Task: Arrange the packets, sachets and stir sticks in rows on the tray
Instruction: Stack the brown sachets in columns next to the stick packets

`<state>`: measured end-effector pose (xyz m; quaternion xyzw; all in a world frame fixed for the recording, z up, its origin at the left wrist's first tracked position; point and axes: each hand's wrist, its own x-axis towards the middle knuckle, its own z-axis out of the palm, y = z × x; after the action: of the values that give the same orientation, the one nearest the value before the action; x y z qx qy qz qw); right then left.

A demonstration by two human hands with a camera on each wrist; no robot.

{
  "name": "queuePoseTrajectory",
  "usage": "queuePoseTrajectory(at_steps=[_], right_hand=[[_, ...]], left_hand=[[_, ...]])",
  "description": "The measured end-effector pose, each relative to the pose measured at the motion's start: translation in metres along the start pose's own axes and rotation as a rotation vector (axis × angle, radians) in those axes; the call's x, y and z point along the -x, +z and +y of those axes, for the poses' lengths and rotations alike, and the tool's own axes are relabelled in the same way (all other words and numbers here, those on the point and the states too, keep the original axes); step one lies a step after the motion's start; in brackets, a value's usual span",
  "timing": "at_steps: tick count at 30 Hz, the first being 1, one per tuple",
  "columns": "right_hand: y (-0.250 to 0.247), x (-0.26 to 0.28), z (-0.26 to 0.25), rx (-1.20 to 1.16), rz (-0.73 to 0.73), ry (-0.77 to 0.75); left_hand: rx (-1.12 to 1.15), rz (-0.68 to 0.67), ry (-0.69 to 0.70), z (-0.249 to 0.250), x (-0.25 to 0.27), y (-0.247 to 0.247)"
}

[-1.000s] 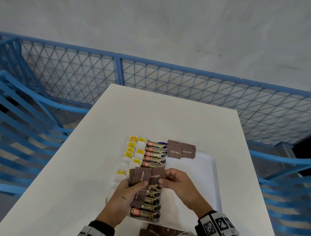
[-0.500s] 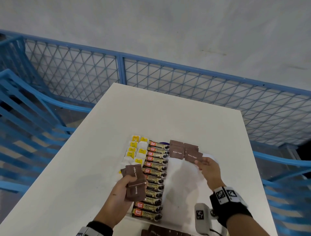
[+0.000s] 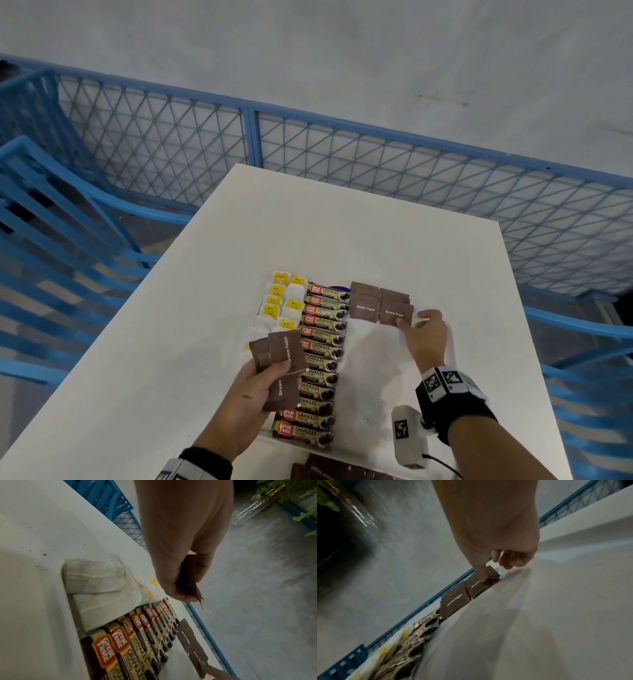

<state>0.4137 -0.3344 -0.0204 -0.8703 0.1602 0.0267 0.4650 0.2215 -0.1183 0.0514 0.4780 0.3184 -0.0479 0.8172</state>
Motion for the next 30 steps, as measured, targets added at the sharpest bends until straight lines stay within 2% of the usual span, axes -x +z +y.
queuePoseTrajectory(at_steps=[3, 5, 11, 15, 18, 24, 30], right_hand=[[0.000, 0.017, -0.012, -0.013, 0.011, -0.105], [-0.001, 0.035, -0.027, -0.026, -0.082, -0.170], [-0.004, 0.102, -0.064, -0.057, -0.661, -0.390], [-0.003, 0.118, -0.071, -0.056, -0.867, -0.455], [-0.002, 0.123, -0.070, -0.109, -0.908, -0.424], [-0.004, 0.114, -0.060, -0.184, -0.899, -0.206], [-0.003, 0.087, -0.035, -0.316, -0.693, -0.014]], left_hand=[[-0.028, -0.014, 0.019, -0.001, 0.002, 0.001], [-0.045, -0.028, 0.032, -0.001, 0.003, 0.003], [-0.136, -0.058, 0.025, -0.003, 0.006, 0.007], [-0.189, -0.092, 0.037, -0.003, 0.011, 0.009], [-0.193, -0.093, 0.054, -0.003, 0.012, 0.007], [-0.028, -0.065, 0.046, -0.002, 0.005, -0.006], [0.116, -0.108, -0.010, -0.003, 0.000, -0.014]])
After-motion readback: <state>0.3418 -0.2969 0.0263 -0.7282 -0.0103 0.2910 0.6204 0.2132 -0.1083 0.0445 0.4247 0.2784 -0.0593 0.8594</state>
